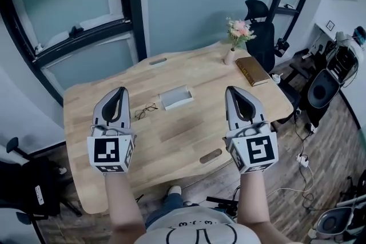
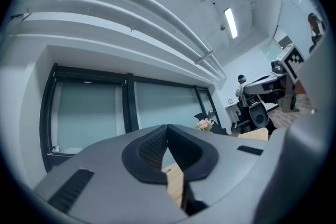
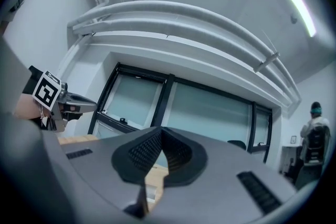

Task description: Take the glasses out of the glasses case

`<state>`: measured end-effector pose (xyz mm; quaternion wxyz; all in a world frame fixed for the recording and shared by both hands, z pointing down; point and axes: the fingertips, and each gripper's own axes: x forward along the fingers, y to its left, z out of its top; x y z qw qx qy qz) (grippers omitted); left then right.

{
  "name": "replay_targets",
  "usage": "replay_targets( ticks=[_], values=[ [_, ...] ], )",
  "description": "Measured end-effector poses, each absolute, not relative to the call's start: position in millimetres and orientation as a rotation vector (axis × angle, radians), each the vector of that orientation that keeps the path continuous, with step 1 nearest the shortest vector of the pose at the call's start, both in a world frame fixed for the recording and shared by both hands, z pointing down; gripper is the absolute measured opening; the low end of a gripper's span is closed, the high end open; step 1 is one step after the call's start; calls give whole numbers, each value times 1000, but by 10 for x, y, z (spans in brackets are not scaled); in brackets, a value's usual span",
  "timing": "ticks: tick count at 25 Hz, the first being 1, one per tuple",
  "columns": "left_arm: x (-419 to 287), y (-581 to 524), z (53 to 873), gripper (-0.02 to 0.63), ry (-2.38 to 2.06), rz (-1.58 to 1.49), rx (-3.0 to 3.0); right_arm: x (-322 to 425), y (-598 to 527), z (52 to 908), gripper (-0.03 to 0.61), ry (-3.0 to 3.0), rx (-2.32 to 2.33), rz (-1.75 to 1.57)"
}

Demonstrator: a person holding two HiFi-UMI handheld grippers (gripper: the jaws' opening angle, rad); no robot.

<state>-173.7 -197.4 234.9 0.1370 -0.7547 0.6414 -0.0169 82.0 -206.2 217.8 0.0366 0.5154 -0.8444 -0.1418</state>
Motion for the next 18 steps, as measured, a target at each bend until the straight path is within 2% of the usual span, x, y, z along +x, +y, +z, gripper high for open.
replay_targets(
  ticks=[18],
  values=[
    [-1508,-1397,2088,17,1843,-22,-2110,1096,-1551,2126,11,-2638,1642,-453]
  ],
)
